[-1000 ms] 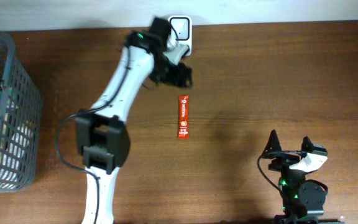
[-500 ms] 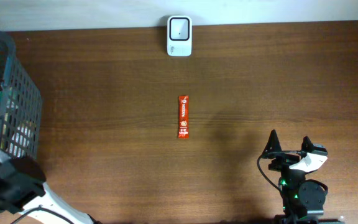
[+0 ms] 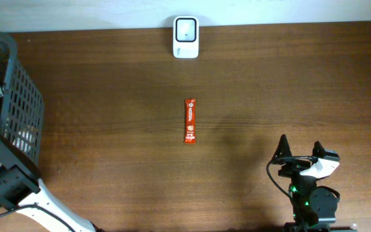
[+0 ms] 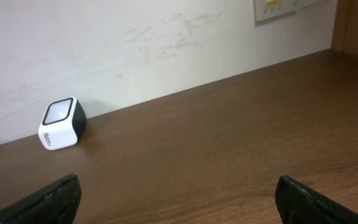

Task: Scan the item barcode
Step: 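Reach the left gripper into the basket and grasp the green packet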

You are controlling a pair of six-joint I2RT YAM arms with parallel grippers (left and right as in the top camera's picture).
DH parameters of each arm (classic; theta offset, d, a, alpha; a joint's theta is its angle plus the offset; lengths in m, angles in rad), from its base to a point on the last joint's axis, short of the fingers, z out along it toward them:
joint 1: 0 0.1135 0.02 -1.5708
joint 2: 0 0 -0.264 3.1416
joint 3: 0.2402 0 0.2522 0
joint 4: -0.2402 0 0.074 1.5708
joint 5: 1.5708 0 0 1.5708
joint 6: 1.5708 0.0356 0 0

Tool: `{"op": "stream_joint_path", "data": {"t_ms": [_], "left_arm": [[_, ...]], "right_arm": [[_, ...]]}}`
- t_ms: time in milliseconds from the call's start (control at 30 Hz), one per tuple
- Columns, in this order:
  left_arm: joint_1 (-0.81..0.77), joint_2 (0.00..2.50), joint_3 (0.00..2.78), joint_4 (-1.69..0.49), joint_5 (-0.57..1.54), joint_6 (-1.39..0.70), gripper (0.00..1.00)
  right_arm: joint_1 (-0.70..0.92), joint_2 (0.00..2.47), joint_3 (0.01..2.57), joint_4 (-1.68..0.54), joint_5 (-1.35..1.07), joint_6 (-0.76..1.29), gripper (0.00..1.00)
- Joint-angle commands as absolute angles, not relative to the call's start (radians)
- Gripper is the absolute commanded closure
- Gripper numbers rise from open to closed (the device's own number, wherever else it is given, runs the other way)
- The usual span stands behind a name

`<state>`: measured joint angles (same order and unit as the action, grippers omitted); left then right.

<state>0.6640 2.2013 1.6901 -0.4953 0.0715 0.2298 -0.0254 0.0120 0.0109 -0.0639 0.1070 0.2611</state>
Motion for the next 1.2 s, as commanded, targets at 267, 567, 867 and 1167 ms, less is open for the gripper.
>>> {"op": "stream_joint_path", "data": {"t_ms": [267,567,867,1167], "left_arm": [[0.662,2.142,1.829,-0.601,0.082,0.237,0.94],[0.664,1.692,1.903,-0.783,0.083,0.177,0.43],[0.672,2.185,1.898,-0.680,0.083,0.178,0.01],[0.672,2.347,1.898,-0.669,0.135,0.238,0.48]], "right_arm": [[-0.028,0.006,0.006,-0.072,0.109,0.259,0.01],[-0.028,0.006,0.006,-0.072,0.109,0.259,0.01],[-0.028,0.006,0.006,-0.072,0.109,0.259,0.01],[-0.028,0.006,0.006,-0.072,0.109,0.259,0.01]]}}
